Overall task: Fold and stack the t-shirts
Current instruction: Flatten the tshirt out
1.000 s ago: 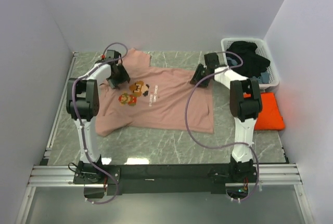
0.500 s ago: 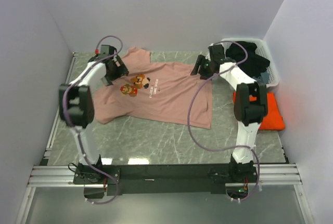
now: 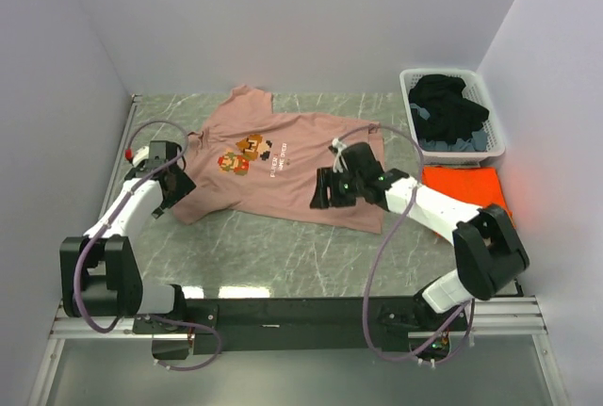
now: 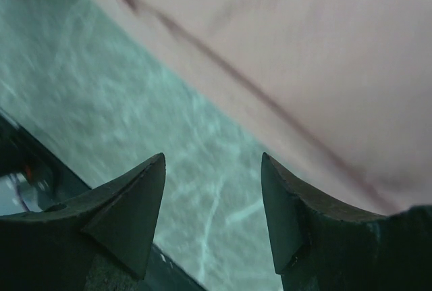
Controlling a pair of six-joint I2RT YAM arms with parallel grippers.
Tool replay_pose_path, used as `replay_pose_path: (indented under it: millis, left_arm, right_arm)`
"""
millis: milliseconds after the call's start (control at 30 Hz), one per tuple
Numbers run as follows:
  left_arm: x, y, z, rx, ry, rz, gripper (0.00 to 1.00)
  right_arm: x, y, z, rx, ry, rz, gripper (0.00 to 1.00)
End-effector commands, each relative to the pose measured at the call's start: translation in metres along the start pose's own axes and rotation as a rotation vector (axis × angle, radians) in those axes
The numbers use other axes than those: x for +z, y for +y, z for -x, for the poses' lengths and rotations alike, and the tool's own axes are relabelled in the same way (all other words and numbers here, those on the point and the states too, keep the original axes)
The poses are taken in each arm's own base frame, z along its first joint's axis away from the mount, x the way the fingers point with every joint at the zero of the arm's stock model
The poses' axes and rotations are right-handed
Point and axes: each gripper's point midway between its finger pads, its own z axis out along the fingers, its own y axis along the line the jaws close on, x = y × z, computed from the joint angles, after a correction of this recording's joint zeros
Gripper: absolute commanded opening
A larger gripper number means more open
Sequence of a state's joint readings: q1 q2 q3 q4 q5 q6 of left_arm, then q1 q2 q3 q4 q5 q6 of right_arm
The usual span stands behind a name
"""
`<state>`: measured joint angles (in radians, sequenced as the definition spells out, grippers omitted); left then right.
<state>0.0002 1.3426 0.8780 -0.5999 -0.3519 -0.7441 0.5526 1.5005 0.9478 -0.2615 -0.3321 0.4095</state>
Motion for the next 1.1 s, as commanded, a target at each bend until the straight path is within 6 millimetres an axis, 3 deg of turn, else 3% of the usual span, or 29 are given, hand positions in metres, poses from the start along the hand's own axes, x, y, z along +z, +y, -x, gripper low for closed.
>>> replay_pose_path:
  millis: [0,167,400,500,533,667,867,1067]
  left_arm:
    - [0.007,0.001,0.027,-0.041,-0.074,0.006,0.82]
    - [0.023,-0.019,0.041,0.001,-0.054,-0.041,0.79]
    - [0.051,-0.018,0.033,0.04,0.024,-0.02,0.72]
    - [0.054,-0.02,0.032,0.053,0.038,-0.021,0.63]
    - [0.055,-0.021,0.031,0.052,0.045,-0.028,0.55]
    - [0.053,-0.016,0.025,0.06,0.063,-0.02,0.37]
    - [0.03,-0.007,0.025,0.051,0.024,-0.039,0.15]
    - [-0.002,0.003,0.012,-0.03,0.028,-0.089,0.05]
  right_arm:
    - [-0.015,0.013,-0.011,-0.055,-0.05,0.043,0.65]
    - [-0.028,0.014,-0.038,-0.04,-0.059,0.083,0.65]
    - [-0.04,0.002,-0.049,-0.06,-0.083,0.037,0.65]
    - [-0.042,-0.001,-0.053,-0.068,-0.083,0.028,0.65]
    - [-0.042,-0.002,-0.053,-0.069,-0.083,0.023,0.65]
    - [-0.041,-0.004,-0.056,-0.063,-0.079,0.02,0.65]
    - [-0.04,-0.004,-0.055,-0.066,-0.078,0.023,0.65]
    - [-0.043,-0.011,-0.053,-0.062,-0.09,-0.024,0.65]
